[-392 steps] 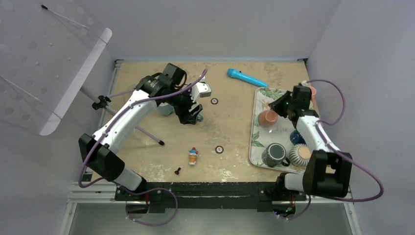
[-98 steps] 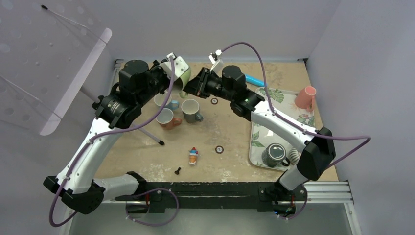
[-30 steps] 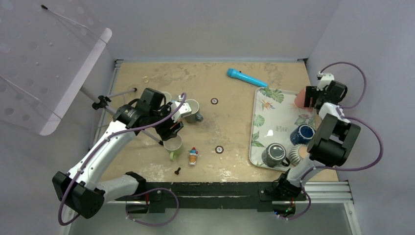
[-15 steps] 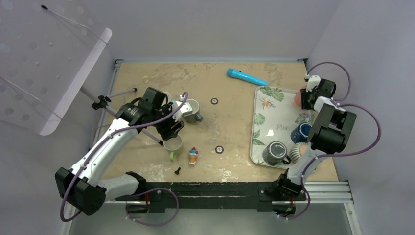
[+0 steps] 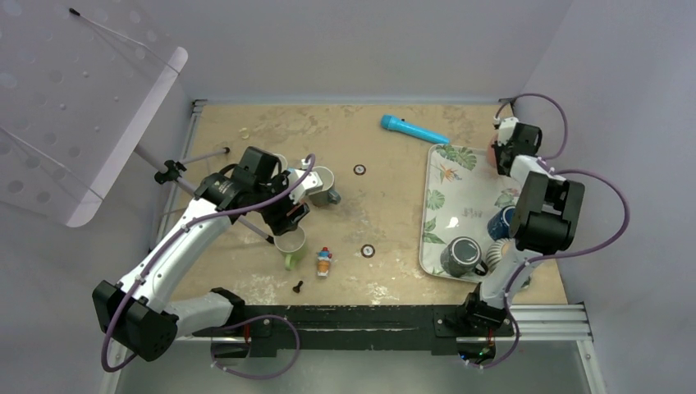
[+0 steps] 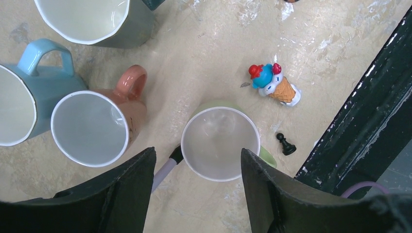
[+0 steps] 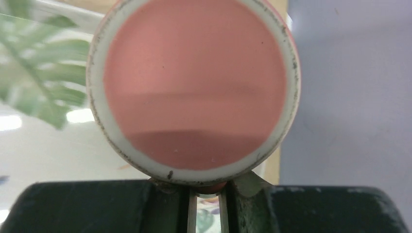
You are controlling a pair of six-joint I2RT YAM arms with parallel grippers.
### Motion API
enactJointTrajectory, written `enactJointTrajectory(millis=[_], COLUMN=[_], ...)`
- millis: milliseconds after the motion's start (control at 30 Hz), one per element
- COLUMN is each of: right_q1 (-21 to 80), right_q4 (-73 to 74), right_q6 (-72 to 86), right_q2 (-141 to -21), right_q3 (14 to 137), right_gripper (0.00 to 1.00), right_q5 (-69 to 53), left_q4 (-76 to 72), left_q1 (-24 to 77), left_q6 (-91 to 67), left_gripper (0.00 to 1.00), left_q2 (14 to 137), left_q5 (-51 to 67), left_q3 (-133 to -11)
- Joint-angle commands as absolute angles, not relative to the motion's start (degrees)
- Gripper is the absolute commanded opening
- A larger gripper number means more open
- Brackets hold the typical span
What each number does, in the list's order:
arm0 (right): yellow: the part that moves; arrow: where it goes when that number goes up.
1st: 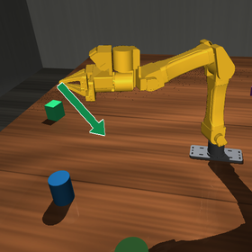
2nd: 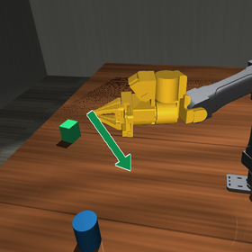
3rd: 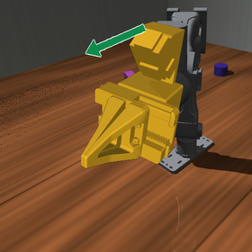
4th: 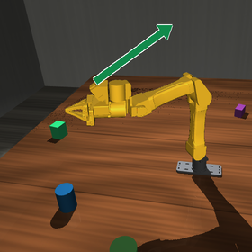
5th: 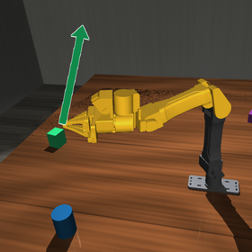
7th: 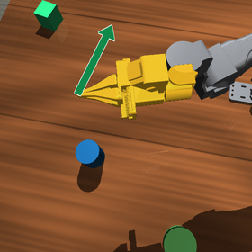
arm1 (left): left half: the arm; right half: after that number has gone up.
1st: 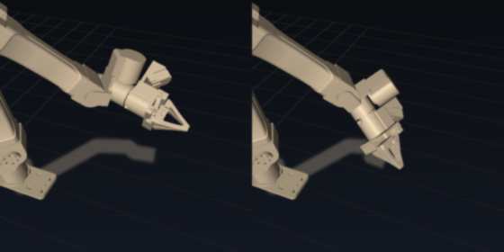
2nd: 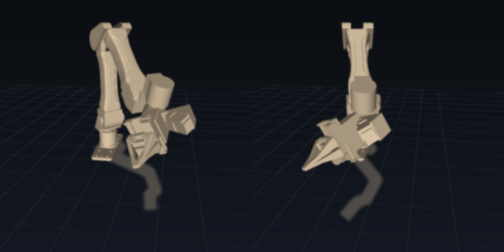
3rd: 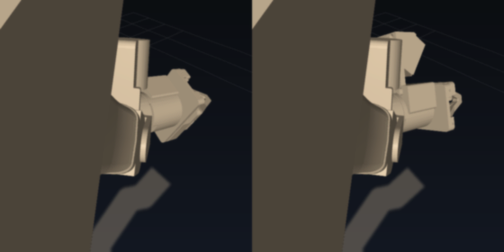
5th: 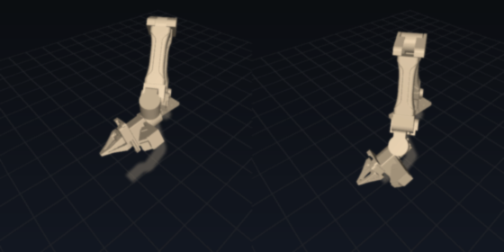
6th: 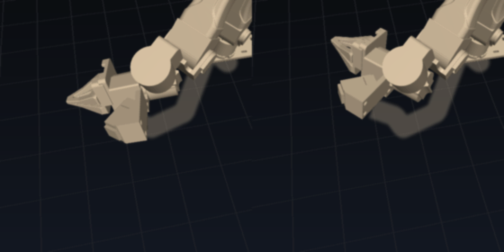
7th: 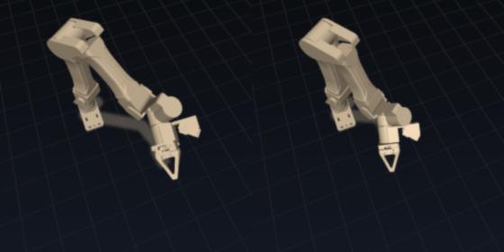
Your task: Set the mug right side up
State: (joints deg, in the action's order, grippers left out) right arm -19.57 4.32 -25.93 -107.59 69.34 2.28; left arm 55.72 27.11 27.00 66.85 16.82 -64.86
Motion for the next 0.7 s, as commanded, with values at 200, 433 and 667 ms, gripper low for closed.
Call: enactJointTrajectory(millis=[200, 433, 667], right_q1=[-3.8, 12.7, 25.7], right_q4=[-1.9, -2.8, -21.3], right_q6=[-13.8, -2.5, 19.2], right_q2=[-87.6, -73.7, -62.0], right_q3=[75.1, 72.4, 64.7], right_gripper=[0.00, 0.00, 0.00], right_q5=[1.4, -8.3, -22.4], left_q4=[57.7, 59.9, 53.3], left_q1=[26.6, 24.2, 21.5], left_q6=[25.0, 17.0, 3.9], left_gripper=[0.81, 0.89, 0.94], left_q2=[62.8, 62.0, 61.7], left_q5=[25.6, 40.2, 45.9], left_q3=[-69.8, -82.4, -94.8])
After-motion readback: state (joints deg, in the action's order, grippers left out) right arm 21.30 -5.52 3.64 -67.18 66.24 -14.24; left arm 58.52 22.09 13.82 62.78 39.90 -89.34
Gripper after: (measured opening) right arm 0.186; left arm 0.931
